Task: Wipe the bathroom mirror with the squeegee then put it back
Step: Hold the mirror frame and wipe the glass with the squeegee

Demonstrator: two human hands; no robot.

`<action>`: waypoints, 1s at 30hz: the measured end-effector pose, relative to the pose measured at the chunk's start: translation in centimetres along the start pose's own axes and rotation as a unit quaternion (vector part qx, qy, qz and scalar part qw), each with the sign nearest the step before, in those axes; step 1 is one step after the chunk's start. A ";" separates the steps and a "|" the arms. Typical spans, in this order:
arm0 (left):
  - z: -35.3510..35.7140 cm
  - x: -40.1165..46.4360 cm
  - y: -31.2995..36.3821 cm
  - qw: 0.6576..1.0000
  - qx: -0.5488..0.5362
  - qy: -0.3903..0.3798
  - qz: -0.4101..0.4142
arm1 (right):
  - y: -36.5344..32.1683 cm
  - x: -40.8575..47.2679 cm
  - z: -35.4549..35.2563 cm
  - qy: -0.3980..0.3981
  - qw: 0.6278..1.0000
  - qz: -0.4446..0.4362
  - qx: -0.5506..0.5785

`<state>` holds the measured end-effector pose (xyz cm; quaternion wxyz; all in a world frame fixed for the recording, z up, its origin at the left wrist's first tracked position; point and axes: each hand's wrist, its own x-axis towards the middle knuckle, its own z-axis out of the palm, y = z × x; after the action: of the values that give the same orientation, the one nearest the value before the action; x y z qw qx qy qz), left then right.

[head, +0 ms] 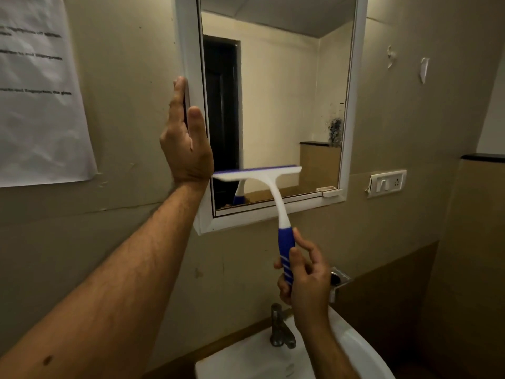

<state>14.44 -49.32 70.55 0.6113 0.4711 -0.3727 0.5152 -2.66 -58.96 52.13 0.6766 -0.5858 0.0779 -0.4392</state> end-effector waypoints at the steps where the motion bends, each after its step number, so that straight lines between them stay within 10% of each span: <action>1: 0.1 0.0 -0.2 1.000 0.002 0.008 0.000 | 0.7 -0.6 -0.4 0.004 1.000 0.010 -0.002; 30: 0.2 -0.4 -0.4 0.998 0.065 0.018 0.005 | -2.1 1.3 0.8 -0.052 0.995 -0.047 -0.076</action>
<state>14.71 -49.66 70.13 0.5834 0.4992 -0.3295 0.5495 -2.41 -59.09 54.67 0.6115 -0.6608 0.0483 -0.4324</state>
